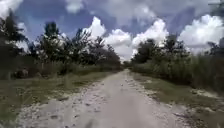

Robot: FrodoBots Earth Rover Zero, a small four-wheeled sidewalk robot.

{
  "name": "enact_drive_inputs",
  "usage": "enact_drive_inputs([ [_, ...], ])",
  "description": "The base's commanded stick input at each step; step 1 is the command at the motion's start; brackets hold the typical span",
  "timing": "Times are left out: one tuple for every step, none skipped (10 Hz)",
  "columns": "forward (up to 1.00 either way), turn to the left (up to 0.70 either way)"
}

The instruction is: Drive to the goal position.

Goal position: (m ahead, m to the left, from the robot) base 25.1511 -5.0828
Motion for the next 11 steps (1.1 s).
enact_drive_inputs([
  [1.0,0.0],
  [1.0,0.0],
  [1.0,0.0],
  [1.0,0.0],
  [1.0,0.0],
  [1.0,0.0],
  [1.0,0.0],
  [1.0,0.0],
  [1.0,0.0],
  [1.0,0.0],
  [1.0,0.0],
])
